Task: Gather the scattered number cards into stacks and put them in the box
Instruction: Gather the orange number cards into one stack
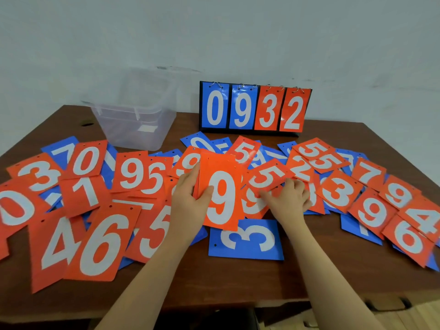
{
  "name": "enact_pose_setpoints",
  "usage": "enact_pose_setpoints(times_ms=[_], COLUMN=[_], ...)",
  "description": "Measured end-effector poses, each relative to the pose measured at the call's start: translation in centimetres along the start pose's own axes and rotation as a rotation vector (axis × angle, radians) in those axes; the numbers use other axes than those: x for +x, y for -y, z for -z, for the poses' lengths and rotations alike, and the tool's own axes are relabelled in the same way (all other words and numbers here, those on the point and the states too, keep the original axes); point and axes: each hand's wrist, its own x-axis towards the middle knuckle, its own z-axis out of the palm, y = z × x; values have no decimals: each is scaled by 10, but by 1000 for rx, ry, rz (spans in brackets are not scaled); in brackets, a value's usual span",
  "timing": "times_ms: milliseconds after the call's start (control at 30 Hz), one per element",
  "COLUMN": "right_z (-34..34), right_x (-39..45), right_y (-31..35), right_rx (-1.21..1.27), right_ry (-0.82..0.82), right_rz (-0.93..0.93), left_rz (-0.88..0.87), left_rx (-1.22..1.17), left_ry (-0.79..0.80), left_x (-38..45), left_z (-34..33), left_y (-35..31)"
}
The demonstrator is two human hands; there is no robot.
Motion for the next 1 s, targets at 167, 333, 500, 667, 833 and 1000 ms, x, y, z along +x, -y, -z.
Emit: enact_pose_setpoints(times_ms=[167,333,500,667,833,1000], right_z=[0,3,17,41,67,62], right_x=[9,5,0,-6,-24,-47], right_y=[-5,-10,-2,10,24,35], right_rx=[-147,78,510,687,879,914], right_ry=[140,70,-135,-382,-481,-271], right_rz=[74,163,150,173,170,179], left_rz=[-5,-4,-23,-26,-50,-36], left_rx=[11,40,79,130,191,-7], left_ry=[-26,-47,-62,-67,-53,34], left_x=[3,5,2,-1,-8,-18], left_z=[-8,-10,-12,-13,-13,-10], left_y=[6,8,7,-7,-24,-37])
